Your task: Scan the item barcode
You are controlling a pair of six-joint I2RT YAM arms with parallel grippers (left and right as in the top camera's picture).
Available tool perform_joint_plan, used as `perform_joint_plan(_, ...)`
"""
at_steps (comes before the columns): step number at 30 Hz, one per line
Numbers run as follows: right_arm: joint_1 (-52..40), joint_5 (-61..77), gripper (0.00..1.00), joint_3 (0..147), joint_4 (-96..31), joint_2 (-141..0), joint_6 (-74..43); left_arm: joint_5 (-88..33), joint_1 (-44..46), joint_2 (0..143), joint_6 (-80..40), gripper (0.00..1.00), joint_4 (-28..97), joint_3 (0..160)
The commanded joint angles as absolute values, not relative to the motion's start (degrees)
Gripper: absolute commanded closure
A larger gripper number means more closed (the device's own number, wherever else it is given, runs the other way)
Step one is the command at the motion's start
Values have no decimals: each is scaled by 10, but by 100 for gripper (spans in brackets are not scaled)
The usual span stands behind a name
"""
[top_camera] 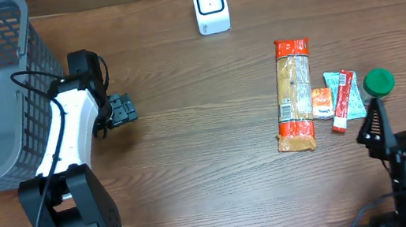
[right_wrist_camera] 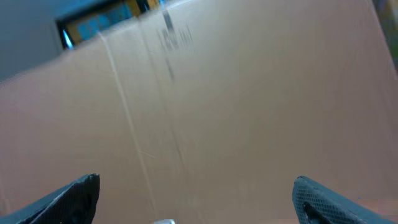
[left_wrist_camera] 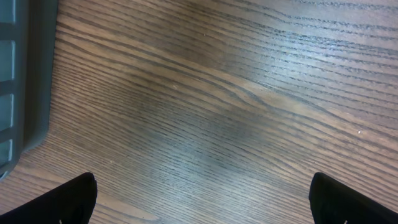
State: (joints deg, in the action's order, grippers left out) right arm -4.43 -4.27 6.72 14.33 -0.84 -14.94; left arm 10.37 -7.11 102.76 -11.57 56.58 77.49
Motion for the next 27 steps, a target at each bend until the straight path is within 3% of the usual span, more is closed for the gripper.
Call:
perform_joint_plan(1,-40,-39,0,27,147,-2,-146,109,-67,1016,-107,0,565,777)
perform_joint_plan(13,-40,-43,0,4,-47,-2,-147,109,-67,1016,-107,0,565,777)
perform_joint_plan(27,-40,-42,0,5,-44,-2,-147,109,-67,1016,-107,0,565,777)
